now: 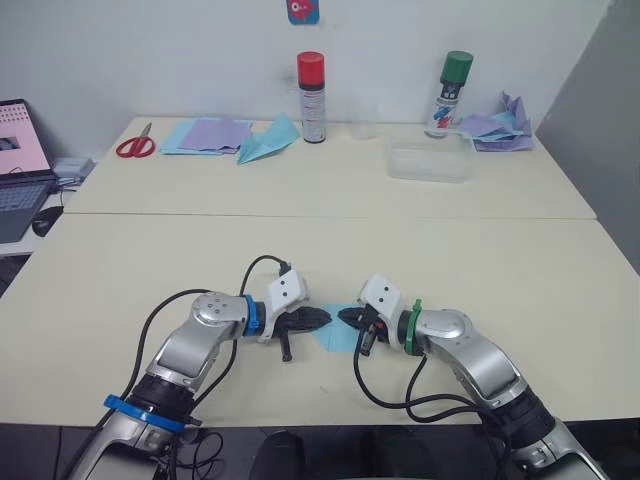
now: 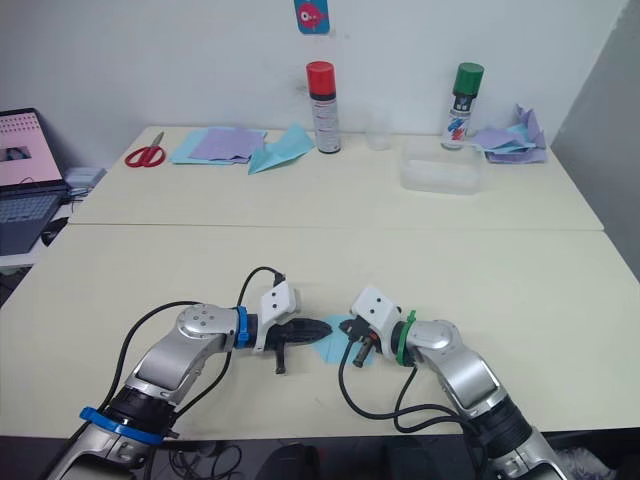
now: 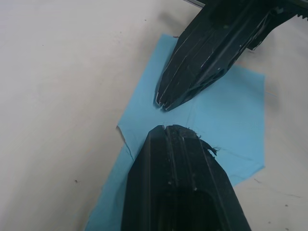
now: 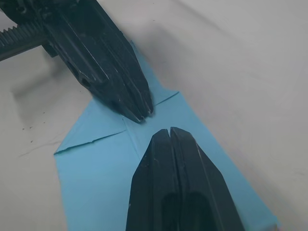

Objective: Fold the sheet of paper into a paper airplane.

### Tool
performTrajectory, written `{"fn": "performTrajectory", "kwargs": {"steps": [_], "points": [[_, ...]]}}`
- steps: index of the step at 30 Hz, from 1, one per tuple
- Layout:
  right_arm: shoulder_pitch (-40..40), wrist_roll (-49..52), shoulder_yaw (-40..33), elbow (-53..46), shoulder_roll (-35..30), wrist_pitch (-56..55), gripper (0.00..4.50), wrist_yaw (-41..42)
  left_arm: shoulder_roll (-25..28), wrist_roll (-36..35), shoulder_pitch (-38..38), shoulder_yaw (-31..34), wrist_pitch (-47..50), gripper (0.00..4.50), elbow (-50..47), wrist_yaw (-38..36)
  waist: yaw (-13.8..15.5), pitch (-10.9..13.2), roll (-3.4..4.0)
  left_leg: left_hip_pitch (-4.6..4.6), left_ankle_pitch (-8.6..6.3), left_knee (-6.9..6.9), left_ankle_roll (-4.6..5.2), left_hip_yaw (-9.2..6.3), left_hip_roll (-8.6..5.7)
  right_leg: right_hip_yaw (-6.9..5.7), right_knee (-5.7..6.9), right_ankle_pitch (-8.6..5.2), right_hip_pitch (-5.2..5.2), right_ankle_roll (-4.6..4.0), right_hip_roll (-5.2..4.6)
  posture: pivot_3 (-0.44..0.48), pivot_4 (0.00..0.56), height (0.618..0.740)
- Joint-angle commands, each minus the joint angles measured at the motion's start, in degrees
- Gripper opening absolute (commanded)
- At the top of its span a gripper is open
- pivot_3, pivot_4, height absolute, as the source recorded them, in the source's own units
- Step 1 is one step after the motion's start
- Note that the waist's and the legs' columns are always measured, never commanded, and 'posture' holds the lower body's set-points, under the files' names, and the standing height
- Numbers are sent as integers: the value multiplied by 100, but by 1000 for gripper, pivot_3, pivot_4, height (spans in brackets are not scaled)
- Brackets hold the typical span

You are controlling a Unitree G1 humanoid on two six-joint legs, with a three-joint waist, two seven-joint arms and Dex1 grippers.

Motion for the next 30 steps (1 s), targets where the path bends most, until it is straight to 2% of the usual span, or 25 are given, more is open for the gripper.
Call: {"fn": "performTrajectory", "kwargs": {"steps": [1, 4, 9, 11, 16, 21, 25, 30], "points": [[81, -75, -40, 133, -101, 166, 18, -31, 488, 381, 573, 7, 59, 0, 902, 17, -21, -3, -1, 6, 0, -1, 0, -3, 2, 0, 5, -1, 0, -3, 3, 0, 150, 740], [63, -72, -45, 169, -108, 169, 18, -12, 676, 422, 767, 89, -197, 0, 1273, 32, -61, -11, 0, 35, 0, -10, 0, -12, 6, 2, 24, -9, 6, -17, 8, 0, 150, 740], [18, -63, -47, 276, -136, 141, 18, 44, 720, 218, 776, 386, -159, 0, 1472, 98, -115, -9, 3, 152, -3, -35, -5, -28, 9, -1, 23, -43, 71, -77, 8, 0, 150, 740], [2, -67, -34, 306, -146, 124, 18, 67, 787, 118, 745, 563, -87, 0, 1423, 143, -115, -9, 4, 193, -9, -50, -14, -30, 6, -2, 19, -44, 89, -79, 0, 0, 150, 740], [-42, -69, -37, 388, -146, 86, 18, 135, 1127, -274, 793, 1031, -74, 0, 819, -3, -135, -2, 5, 205, -10, -73, -16, -34, 9, -9, 20, -44, 78, -79, -2, 0, 150, 740], [-48, 91, -175, 362, -77, -7, 18, 274, 951, -1091, 643, 1456, 675, 0, -376, 82, -106, 50, -23, 188, -10, -96, -17, -28, 9, -16, 26, -41, 64, -79, -1, 0, 150, 740], [-65, 385, -417, 226, 59, -48, 18, 364, 776, -810, 663, 1148, 670, 0, -476, 223, -108, 51, -33, 76, -8, -88, -20, -16, 6, -12, 28, -9, -31, -29, 0, 0, 150, 740], [-145, 841, -818, -104, 31, 189, 18, 512, 572, -599, 667, 935, 505, 0, -354, 310, -54, 57, -26, 20, -15, -69, -31, -17, 2, -13, 21, -10, -64, -27, -1, 0, 150, 740]]}}
